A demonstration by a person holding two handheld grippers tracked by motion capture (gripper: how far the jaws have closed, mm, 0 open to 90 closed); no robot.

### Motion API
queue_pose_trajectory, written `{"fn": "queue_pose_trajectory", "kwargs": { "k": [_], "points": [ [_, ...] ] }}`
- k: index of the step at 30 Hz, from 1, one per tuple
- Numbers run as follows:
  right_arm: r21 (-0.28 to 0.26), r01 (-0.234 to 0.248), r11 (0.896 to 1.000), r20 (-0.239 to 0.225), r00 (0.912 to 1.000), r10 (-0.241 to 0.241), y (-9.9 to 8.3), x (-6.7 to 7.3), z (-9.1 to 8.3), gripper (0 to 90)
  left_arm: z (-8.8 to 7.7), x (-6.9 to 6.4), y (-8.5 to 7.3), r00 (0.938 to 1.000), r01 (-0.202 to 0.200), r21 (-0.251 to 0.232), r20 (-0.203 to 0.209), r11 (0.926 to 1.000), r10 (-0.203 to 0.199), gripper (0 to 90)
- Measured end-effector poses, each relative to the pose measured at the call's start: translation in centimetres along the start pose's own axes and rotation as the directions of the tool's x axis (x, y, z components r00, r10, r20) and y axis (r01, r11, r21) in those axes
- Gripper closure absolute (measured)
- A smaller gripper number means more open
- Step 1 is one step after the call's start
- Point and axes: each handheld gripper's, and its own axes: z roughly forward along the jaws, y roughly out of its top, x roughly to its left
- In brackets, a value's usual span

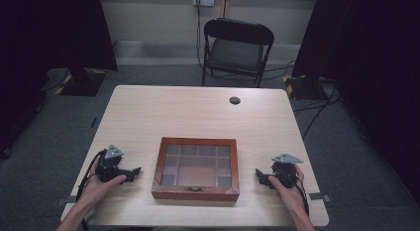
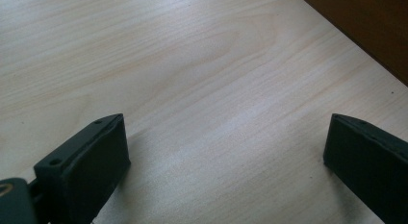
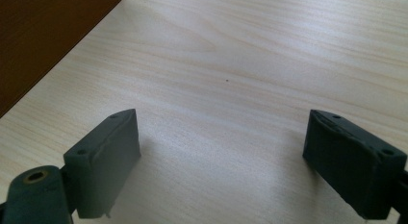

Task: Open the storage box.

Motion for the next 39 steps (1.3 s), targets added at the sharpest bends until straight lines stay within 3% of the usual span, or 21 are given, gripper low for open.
{"fn": "queue_pose_trajectory", "kwargs": {
  "k": [7, 10, 14, 17, 20, 21, 23, 26, 27, 33, 37, 39],
  "points": [
    [0.0, -0.001, 1.0, 0.001, 1.0, 0.001, 0.0, 0.0, 0.0, 11.4, -0.4, -0.1, 0.2, 1.0, 0.005, 0.009, 0.008, 0.9999, -0.005, 9.9],
    [0.0, -0.001, 1.0, 0.001, 1.0, 0.001, 0.0, 0.0, 0.0, 11.4, -0.6, 0.0, 0.4, 0.9999, -0.012, 0.02, 0.009, 0.9997, 0.011, 18.5],
    [0.001, -0.002, 1.0, 0.002, 1.0, 0.002, 0.0, 0.0, 0.0, 11.3, -1.4, 0.0, 0.9, 0.9989, -0.005, -0.001, 0.046, 1.0, 0.005, 26.3],
    [0.001, -0.003, 1.0, 0.003, 1.0, 0.003, 0.0, 0.0, 0.0, 11.2, -2.5, -0.3, 1.8, 0.9968, -0.002, -0.03, 0.079, 0.9996, 0.004, 26.9],
    [0.001, -0.003, 1.0, 0.003, 1.0, 0.003, 0.0, 0.0, 0.0, 11.2, -3.0, -0.3, 2.1, 0.9941, -0.005, -0.046, 0.108, 0.9989, 0.01, 28.3],
    [0.001, -0.003, 1.0, 0.003, 1.0, 0.003, 0.0, 0.0, 0.0, 11.3, -3.4, -0.5, 2.4, 0.9922, 0.013, -0.072, 0.125, 0.9973, -0.004, 28.7],
    [0.001, -0.003, 1.0, 0.003, 1.0, 0.003, 0.0, 0.0, 0.0, 11.3, -3.6, -0.6, 2.5, 0.9893, 0.019, -0.082, 0.145, 0.9965, -0.007, 30.6],
    [0.001, -0.003, 1.0, 0.003, 1.0, 0.003, 0.0, 0.0, 0.0, 11.3, -4.1, -0.8, 2.8, 0.9877, 0.033, -0.113, 0.155, 0.993, -0.015, 33.8],
    [0.001, -0.004, 1.0, 0.003, 1.0, 0.004, 0.0, 0.0, 0.0, 11.3, -4.4, -0.9, 3.1, 0.9817, 0.057, -0.136, 0.188, 0.9891, -0.031, 33.9],
    [0.001, -0.003, 1.0, 0.003, 1.0, 0.003, 0.0, 0.0, 0.0, 11.3, -4.9, -2.0, 3.9, 0.9757, 0.033, -0.163, 0.219, 0.9861, 0.004, 34.4],
    [0.001, -0.004, 1.0, 0.003, 1.0, 0.004, 0.0, 0.0, 0.0, 11.3, -4.9, -2.7, 4.7, 0.9695, 0.044, -0.175, 0.245, 0.9836, 0.0, 34.0],
    [0.001, -0.004, 1.0, 0.003, 1.0, 0.004, 0.0, 0.0, 0.0, 11.2, -4.6, -3.1, 5.1, 0.9672, 0.036, -0.163, 0.254, 0.9859, 0.007, 33.9]
  ]
}}
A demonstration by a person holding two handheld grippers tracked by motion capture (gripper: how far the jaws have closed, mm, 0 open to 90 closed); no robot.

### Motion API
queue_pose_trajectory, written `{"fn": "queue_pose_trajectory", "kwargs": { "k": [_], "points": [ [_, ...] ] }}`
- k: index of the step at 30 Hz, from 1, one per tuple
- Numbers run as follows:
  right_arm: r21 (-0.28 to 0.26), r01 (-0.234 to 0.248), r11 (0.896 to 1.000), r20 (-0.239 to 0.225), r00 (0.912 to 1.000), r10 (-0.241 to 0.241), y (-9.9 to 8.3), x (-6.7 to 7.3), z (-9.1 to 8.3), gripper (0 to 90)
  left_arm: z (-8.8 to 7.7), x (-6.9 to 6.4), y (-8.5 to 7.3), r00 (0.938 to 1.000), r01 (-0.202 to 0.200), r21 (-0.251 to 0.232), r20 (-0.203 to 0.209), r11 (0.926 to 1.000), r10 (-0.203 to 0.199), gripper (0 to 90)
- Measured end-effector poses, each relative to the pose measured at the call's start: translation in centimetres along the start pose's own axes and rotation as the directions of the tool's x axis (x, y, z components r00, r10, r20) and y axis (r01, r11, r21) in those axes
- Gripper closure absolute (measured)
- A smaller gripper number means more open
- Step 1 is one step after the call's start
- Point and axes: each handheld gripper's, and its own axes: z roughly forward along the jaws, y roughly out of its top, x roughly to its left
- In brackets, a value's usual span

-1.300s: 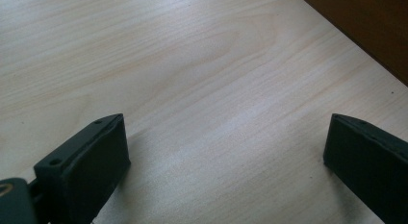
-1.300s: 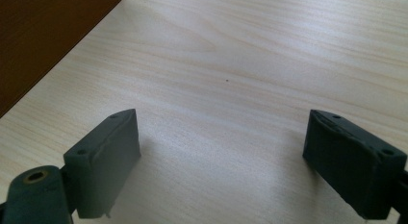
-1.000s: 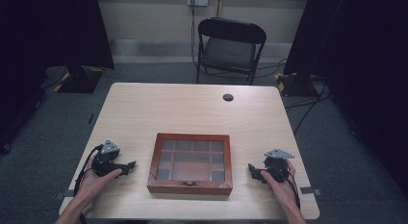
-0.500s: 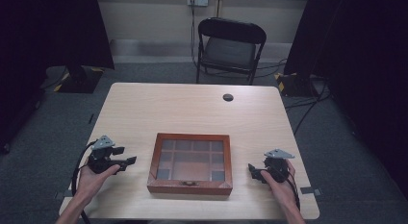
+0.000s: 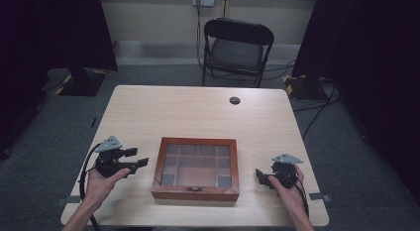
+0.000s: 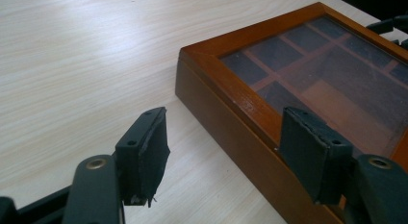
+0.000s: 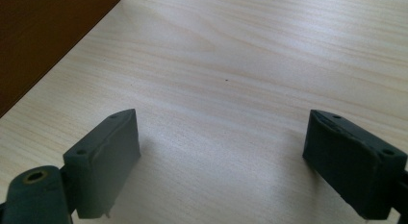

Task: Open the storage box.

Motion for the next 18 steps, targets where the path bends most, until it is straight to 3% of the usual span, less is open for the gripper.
{"fn": "queue_pose_trajectory", "kwargs": {
  "k": [2, 5, 7, 10, 12, 15, 18],
  "points": [
    [0.0, 0.0, 1.0, 0.0, 1.0, 0.0, 0.0, 0.0, 0.0, 11.2, 0.2, -0.3, 0.5, 0.9998, 0.002, -0.003, 0.019, 1.0, -0.002, 33.9],
    [0.0, 0.0, 1.0, 0.0, 1.0, 0.0, 0.0, 0.0, 0.0, 11.2, 0.3, -0.8, 1.3, 0.9987, -0.03, -0.005, 0.041, 0.9995, 0.03, 33.9],
    [0.0, 0.0, 1.0, 0.0, 1.0, 0.0, 0.0, 0.0, 0.0, 11.2, 0.4, -1.3, 2.1, 0.9973, -0.068, -0.01, 0.029, 0.9977, 0.068, 33.7],
    [0.0, 0.0, 1.0, 0.0, 1.0, 0.0, 0.0, 0.0, 0.0, 11.2, 0.7, -1.7, 3.3, 0.9954, -0.072, -0.022, 0.062, 0.9971, 0.074, 32.2],
    [0.001, 0.002, 1.0, 0.0, 1.0, -0.002, 0.0, 0.0, 0.0, 11.1, 1.0, -2.4, 4.1, 0.9917, -0.111, -0.025, 0.063, 0.9935, 0.112, 32.2],
    [0.001, 0.002, 1.0, 0.0, 1.0, -0.002, 0.0, 0.0, 0.0, 11.1, 1.7, -3.4, 4.7, 0.9892, -0.132, -0.043, 0.06, 0.9904, 0.134, 32.2],
    [0.0, 0.003, 1.0, 0.0, 1.0, -0.003, 0.0, 0.0, 0.0, 11.1, 2.3, -4.1, 5.0, 0.9869, -0.134, -0.052, 0.083, 0.9896, 0.138, 32.0]
  ]
}}
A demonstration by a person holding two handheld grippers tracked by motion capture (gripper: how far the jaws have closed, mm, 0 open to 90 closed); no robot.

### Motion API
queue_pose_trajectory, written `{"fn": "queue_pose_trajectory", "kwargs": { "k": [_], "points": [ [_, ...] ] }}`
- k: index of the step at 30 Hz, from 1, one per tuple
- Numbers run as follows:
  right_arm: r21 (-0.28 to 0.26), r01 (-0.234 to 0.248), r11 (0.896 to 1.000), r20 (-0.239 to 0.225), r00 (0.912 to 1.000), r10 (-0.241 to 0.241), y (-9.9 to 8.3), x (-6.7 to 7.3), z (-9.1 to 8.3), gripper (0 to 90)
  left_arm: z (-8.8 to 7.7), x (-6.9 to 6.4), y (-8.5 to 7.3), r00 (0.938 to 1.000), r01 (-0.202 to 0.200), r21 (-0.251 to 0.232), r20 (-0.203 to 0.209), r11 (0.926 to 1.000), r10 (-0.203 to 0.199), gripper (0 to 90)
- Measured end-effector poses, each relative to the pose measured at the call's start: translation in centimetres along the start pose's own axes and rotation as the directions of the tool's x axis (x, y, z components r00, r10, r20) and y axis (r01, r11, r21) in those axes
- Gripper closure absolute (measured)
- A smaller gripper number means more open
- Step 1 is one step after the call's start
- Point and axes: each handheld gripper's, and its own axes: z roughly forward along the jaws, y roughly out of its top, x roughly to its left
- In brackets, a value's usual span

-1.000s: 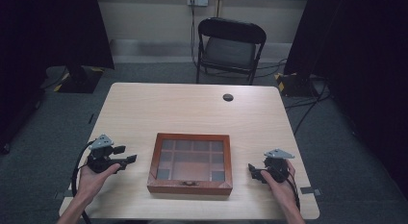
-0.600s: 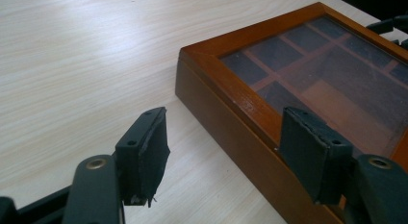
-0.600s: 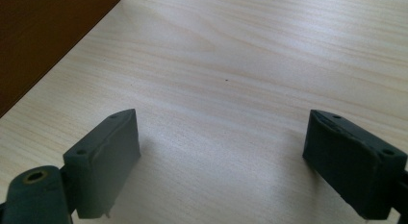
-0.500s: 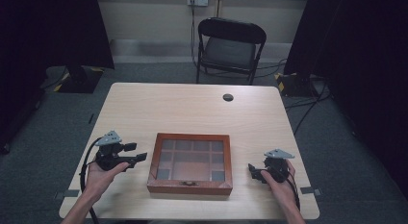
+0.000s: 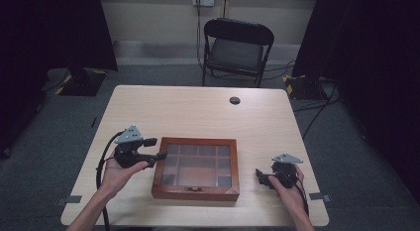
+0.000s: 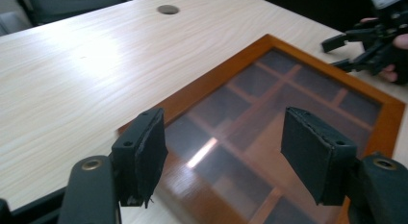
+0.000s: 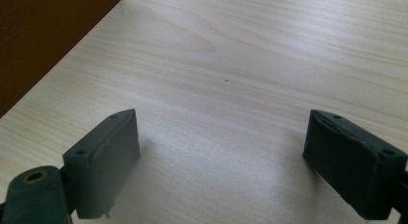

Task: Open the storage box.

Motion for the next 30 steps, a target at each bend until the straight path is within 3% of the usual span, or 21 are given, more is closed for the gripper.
{"fn": "queue_pose_trajectory", "kwargs": {
  "k": [5, 7, 18, 28, 30],
  "points": [
    [0.0, 0.0, 1.0, 0.0, 1.0, 0.0, 0.0, 0.0, 0.0, 11.1, 1.2, -1.2, 0.4, 0.9989, -0.015, 0.021, 0.046, 0.9997, 0.014, 32.0],
    [0.0, 0.0, 1.0, 0.0, 1.0, 0.0, 0.0, 0.0, 0.0, 11.1, 1.5, -1.6, 0.4, 0.9976, 0.002, 0.027, 0.069, 0.9996, -0.003, 31.1],
    [0.0, 0.0, 1.0, 0.0, 1.0, 0.0, 0.0, 0.0, 0.0, 11.1, 3.0, -3.8, 0.0, 0.993, -0.054, 0.06, 0.108, 0.9967, 0.048, 31.0],
    [0.0, 0.0, 1.0, 0.0, 1.0, 0.0, 0.0, 0.0, 0.0, 11.1, 4.1, -5.7, 0.0, 0.9832, -0.112, 0.085, 0.154, 0.9901, 0.098, 37.0],
    [0.0, 0.0, 1.0, 0.0, 1.0, 0.0, 0.0, 0.0, 0.0, 11.1, 4.5, -6.2, -0.1, 0.9777, -0.105, 0.083, 0.191, 0.991, 0.087, 42.2]
  ]
}}
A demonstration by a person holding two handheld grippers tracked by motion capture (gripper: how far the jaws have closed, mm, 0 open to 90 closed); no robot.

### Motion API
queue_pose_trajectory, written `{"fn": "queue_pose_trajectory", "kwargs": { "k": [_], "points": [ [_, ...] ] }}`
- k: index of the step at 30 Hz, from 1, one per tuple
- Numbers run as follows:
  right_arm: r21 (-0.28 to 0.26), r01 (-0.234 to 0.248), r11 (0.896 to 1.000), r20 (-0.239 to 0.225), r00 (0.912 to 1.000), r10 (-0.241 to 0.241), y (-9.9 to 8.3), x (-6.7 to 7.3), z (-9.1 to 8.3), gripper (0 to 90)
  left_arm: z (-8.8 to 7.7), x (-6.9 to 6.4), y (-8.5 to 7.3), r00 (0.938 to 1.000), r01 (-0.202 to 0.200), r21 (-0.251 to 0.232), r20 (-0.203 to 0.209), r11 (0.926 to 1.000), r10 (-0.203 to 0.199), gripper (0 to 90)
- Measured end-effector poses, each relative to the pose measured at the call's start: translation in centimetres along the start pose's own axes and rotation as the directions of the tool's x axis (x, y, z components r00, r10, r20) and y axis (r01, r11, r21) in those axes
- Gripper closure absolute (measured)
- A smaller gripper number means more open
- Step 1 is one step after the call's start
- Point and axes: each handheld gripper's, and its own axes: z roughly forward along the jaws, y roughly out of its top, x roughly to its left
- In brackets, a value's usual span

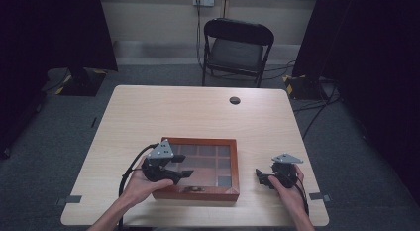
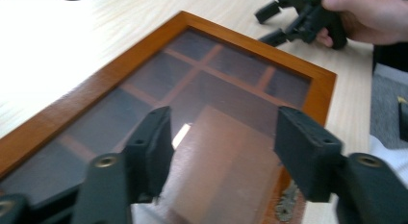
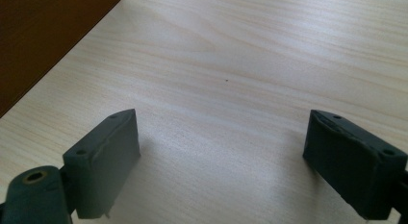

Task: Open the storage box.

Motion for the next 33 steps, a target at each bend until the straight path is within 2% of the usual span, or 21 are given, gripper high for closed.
{"fn": "queue_pose_trajectory", "kwargs": {
  "k": [2, 4, 6, 11, 17, 19, 21, 25, 27, 31, 33],
  "points": [
    [-0.001, -0.002, 1.0, 0.0, 1.0, 0.002, 0.0, 0.0, 0.0, 11.1, 0.5, -0.4, 0.0, 0.9997, -0.022, 0.025, 0.008, 0.9994, 0.022, 44.3],
    [0.0, 0.0, 1.0, 0.0, 1.0, 0.0, 0.0, 0.0, 0.0, 11.1, 0.8, -0.8, 0.0, 0.999, -0.027, 0.021, 0.035, 0.9994, 0.026, 47.1],
    [0.0, 0.0, 1.0, 0.0, 1.0, 0.0, 0.0, 0.0, 0.0, 11.1, 1.0, -1.4, 0.1, 0.9982, -0.046, 0.017, 0.039, 0.9988, 0.046, 47.4],
    [0.0, 0.0, 1.0, 0.0, 1.0, 0.0, 0.0, 0.0, 0.0, 11.1, 1.1, -1.9, -0.4, 0.9955, -0.053, 0.023, 0.079, 0.9983, 0.051, 49.1],
    [0.0, 0.0, 1.0, 0.0, 1.0, 0.0, 0.0, 0.0, 0.0, 11.1, 1.6, -2.3, -1.3, 0.9887, -0.076, 0.064, 0.134, 0.995, 0.067, 61.0],
    [0.0, 0.0, 1.0, 0.0, 1.0, 0.0, 0.0, 0.0, 0.0, 11.1, 1.7, -2.5, -1.4, 0.9894, -0.081, 0.075, 0.126, 0.9939, 0.071, 64.2],
    [0.0, 0.0, 1.0, 0.0, 1.0, 0.0, 0.0, 0.0, 0.0, 11.1, 2.0, -2.5, -1.5, 0.987, -0.091, 0.085, 0.141, 0.9923, 0.078, 68.0],
    [0.0, 0.0, 1.0, 0.0, 1.0, 0.0, 0.0, 0.0, 0.0, 11.1, 2.3, -2.6, -1.6, 0.9859, -0.101, 0.104, 0.144, 0.9895, 0.085, 72.9],
    [0.0, 0.0, 1.0, 0.0, 1.0, 0.0, 0.0, 0.0, 0.0, 11.1, 2.3, -2.7, -1.6, 0.9828, -0.132, 0.109, 0.143, 0.9852, 0.116, 76.3],
    [0.0, 0.0, 1.0, 0.0, 1.0, 0.0, 0.0, 0.0, 0.0, 11.1, 2.4, -2.6, -1.8, 0.9833, -0.117, 0.089, 0.15, 0.9892, 0.103, 79.3],
    [0.0, -0.001, 1.0, 0.0, 1.0, 0.001, 0.0, 0.0, 0.0, 11.1, 2.3, -2.7, -1.8, 0.9824, -0.133, 0.094, 0.144, 0.9866, 0.119, 79.5]
  ]
}}
